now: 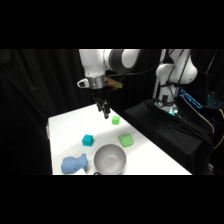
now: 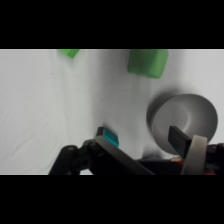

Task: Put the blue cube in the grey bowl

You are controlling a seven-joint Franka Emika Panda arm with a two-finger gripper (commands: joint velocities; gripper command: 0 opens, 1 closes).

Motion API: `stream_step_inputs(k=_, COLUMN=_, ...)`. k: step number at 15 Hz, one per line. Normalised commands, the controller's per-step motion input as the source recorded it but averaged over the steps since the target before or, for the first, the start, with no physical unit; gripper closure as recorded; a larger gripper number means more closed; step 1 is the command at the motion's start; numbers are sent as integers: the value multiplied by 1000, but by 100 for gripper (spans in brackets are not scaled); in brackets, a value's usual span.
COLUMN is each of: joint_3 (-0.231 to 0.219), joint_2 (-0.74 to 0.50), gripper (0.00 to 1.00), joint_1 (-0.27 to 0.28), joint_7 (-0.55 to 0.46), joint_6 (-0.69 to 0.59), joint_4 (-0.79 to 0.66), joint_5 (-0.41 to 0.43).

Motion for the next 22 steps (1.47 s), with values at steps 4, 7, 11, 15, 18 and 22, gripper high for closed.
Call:
stream_step_inputs(k=4, joint_3=7, joint_2=330, gripper=0, joint_1=-18, joint_7=219, joint_6=9, joint_4=436, joint_5=88)
stream_step_inputs(k=7, joint_3=-16, joint_2=312, gripper=0, joint_1=-3, joint_7=288, joint_6=60, joint_4=413, joint_5=95)
stream_step_inputs(k=11, joint_3=-67, joint_2=176, gripper=0, joint_1=28, joint_7=357, joint_6=134, joint_4=269, joint_5=43)
stream_step_inputs(k=15, joint_3=-91, joint_2=331, gripper=0, joint_1=75, joint_7=366, joint_6=198, joint_4=320, joint_5=13)
stream_step_inputs(k=18, joint_3=-125, joint_2=397, gripper=0, joint_1=115, joint_7=299, joint_6=267, joint_4=313, joint_5=-14)
stream_step_inputs(k=22, joint_3=-160, joint_2=323, gripper=0, joint_1=133, joint_7=242, joint_6=209, joint_4=251, joint_5=-17)
